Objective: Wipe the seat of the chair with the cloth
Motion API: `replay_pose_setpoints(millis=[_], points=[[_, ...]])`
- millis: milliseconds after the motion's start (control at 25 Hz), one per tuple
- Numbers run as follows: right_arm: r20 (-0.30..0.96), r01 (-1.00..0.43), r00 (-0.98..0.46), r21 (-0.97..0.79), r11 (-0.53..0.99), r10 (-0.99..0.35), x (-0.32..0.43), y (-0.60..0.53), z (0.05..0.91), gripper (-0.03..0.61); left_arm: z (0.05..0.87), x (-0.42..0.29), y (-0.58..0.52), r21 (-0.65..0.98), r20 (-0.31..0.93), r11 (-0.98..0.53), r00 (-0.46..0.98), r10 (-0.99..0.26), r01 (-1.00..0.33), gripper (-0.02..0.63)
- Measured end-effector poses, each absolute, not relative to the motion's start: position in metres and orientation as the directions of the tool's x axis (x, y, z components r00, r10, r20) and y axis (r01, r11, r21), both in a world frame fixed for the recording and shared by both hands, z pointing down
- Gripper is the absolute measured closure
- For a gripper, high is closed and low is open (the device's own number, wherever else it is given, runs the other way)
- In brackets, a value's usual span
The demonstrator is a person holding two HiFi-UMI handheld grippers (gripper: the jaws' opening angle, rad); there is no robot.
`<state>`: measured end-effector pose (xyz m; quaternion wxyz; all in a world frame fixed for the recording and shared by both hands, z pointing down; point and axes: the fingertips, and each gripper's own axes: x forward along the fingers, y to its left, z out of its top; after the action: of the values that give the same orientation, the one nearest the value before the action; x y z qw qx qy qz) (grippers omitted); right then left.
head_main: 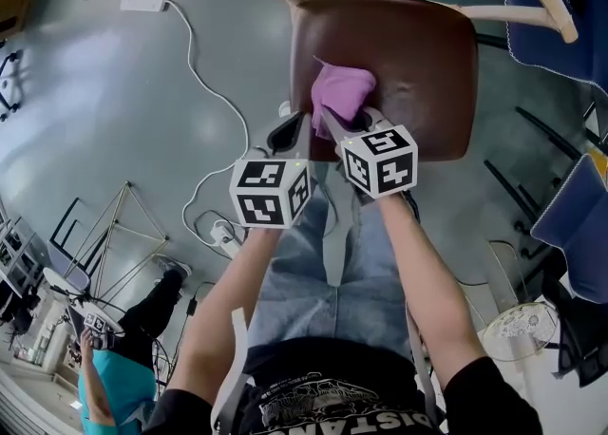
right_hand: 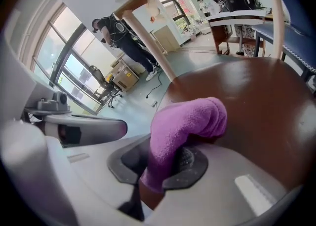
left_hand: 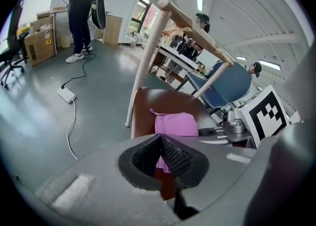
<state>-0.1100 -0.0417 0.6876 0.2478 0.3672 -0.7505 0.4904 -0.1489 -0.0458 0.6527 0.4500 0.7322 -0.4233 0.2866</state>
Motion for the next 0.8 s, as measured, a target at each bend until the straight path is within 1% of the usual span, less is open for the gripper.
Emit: replay_pose_setpoints(millis=[480,800], points=[[0.752,-0.815,-0.58,-0.529,0.236,-0.314,-0.022,-0.024,0.689,0.512,0.653,-0.083,-0.021,0.419,0.803,-0.218,0.471,-0.364,-0.882,0.614],[0.757,-0.824,-0.566,-0.522,0.218,-0.326,0.045,-0.016,0.69,0.512,0.656,-0.03,-0.013,0.413,0.804,-0.233,0.472,-0.361,-0.881,0.614]])
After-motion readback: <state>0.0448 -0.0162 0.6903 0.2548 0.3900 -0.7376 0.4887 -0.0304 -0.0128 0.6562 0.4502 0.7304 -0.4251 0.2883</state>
